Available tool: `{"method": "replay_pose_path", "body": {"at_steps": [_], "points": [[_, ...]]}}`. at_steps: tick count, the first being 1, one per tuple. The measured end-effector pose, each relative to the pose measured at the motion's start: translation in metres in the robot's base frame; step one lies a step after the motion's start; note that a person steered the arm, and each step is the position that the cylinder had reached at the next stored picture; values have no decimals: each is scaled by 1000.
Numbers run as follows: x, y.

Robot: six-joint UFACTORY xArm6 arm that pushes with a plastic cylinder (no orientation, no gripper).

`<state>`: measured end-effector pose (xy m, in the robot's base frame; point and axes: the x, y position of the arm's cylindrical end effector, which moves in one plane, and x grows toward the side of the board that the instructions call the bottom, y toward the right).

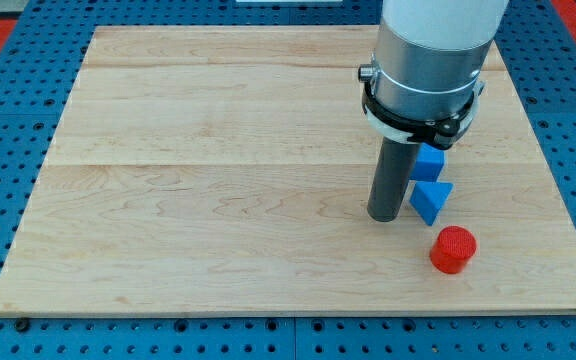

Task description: Move the yellow hexagon to the center left of the board

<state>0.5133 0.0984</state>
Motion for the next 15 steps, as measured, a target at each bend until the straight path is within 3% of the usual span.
{"method": "replay_pose_path", "body": {"at_steps": [1, 2, 3, 4, 5, 6, 7, 8, 9, 11, 13, 14, 15], "points": [[4, -2], [84, 19], [105, 20], [77, 133], [17, 223], [-69, 169], [-117, 170], [-134, 217], [-138, 223], [-150, 206], [-176, 136], [-195, 93], [-195, -5]]}}
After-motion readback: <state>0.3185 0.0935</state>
